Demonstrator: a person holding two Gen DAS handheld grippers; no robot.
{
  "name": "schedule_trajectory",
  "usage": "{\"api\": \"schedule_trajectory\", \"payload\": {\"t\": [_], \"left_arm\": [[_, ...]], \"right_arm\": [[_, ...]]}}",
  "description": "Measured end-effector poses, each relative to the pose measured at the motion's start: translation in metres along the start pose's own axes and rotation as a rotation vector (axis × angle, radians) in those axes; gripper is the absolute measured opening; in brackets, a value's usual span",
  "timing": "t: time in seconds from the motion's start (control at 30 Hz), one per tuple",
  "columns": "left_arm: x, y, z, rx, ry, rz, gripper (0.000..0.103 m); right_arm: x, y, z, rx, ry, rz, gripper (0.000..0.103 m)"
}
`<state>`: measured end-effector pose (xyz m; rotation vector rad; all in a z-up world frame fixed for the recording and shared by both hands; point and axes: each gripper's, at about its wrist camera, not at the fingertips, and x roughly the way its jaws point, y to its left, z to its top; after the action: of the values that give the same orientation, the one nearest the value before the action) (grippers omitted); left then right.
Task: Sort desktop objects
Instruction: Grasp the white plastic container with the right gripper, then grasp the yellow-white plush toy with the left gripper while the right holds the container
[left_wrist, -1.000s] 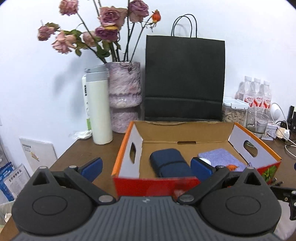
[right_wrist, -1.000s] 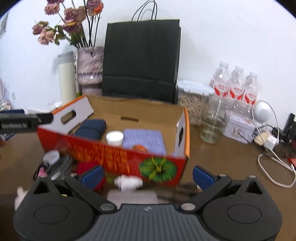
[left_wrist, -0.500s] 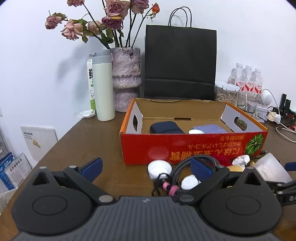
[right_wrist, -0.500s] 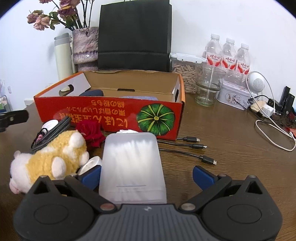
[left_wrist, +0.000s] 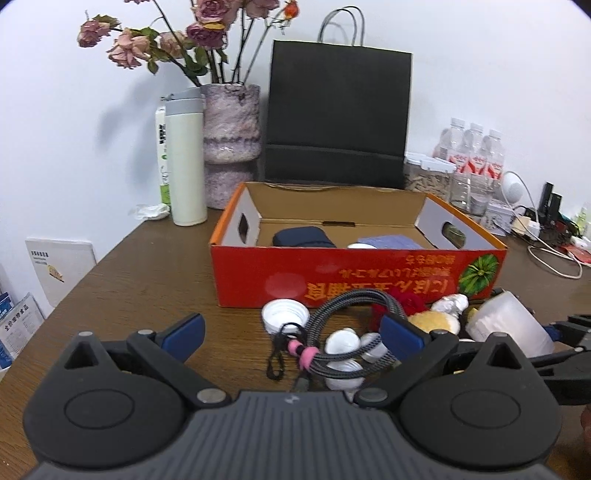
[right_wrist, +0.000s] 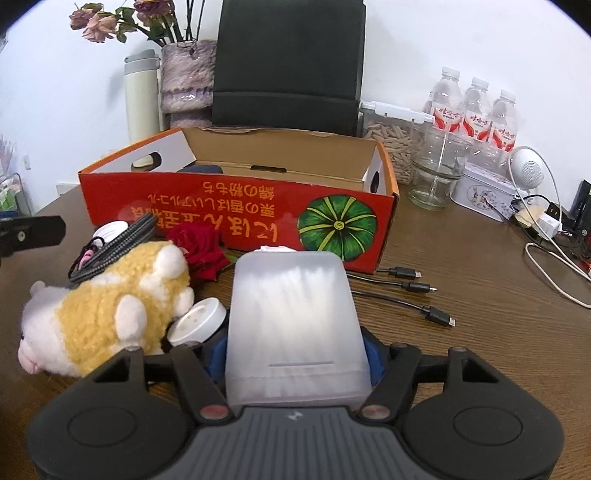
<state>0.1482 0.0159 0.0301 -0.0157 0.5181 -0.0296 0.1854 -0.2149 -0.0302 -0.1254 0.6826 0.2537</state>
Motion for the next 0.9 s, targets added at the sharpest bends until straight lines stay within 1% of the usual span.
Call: {"api": "schedule_trajectory", "payload": {"t": [0.13, 0.3, 0.37, 0.43, 0.5, 0.57, 0.67, 0.73, 0.8, 0.9], "left_arm": [[-0.002, -0.012, -0.003, 0.024, 0.019, -0.034, 0.103], [-0.007, -0.027, -0.003, 0.037, 0.037, -0.113, 0.103], [-0.008, -0.033, -0.002, 0.033, 0.049, -0.146, 0.103], [-0.005, -0.039, -0.001, 0.032, 0.070, -0.163, 0.102], [0.000, -0.047, -0.001, 0.035, 0.096, -0.179, 0.096], [0.004, -0.054, -0.001, 0.035, 0.119, -0.188, 0.087], [0.013, -0.058, 0.001, 0.002, 0.152, -0.206, 0.080], [0.017, -0.060, 0.002, -0.012, 0.167, -0.204, 0.079], [0.019, -0.063, 0.004, -0.004, 0.170, -0.191, 0.077], [0.023, -0.069, 0.006, 0.015, 0.191, -0.183, 0.071]], "right_arm": [[-0.005, -0.003, -0.001, 0.013, -0.015, 0.003, 0.066], [-0.021, -0.008, -0.002, 0.019, -0.064, -0.009, 0.065], [-0.024, -0.011, -0.003, 0.022, -0.068, -0.011, 0.065], [-0.028, -0.015, -0.004, 0.026, -0.073, -0.012, 0.065], [-0.031, -0.018, -0.005, 0.025, -0.079, -0.015, 0.065], [-0.035, -0.021, -0.007, 0.023, -0.088, -0.020, 0.065], [-0.038, -0.028, -0.009, 0.026, -0.095, -0.025, 0.065], [-0.040, -0.032, -0.010, 0.031, -0.097, -0.024, 0.065], [-0.042, -0.036, -0.011, 0.035, -0.100, -0.022, 0.065], [-0.046, -0.041, -0.013, 0.037, -0.107, -0.019, 0.065]]}}
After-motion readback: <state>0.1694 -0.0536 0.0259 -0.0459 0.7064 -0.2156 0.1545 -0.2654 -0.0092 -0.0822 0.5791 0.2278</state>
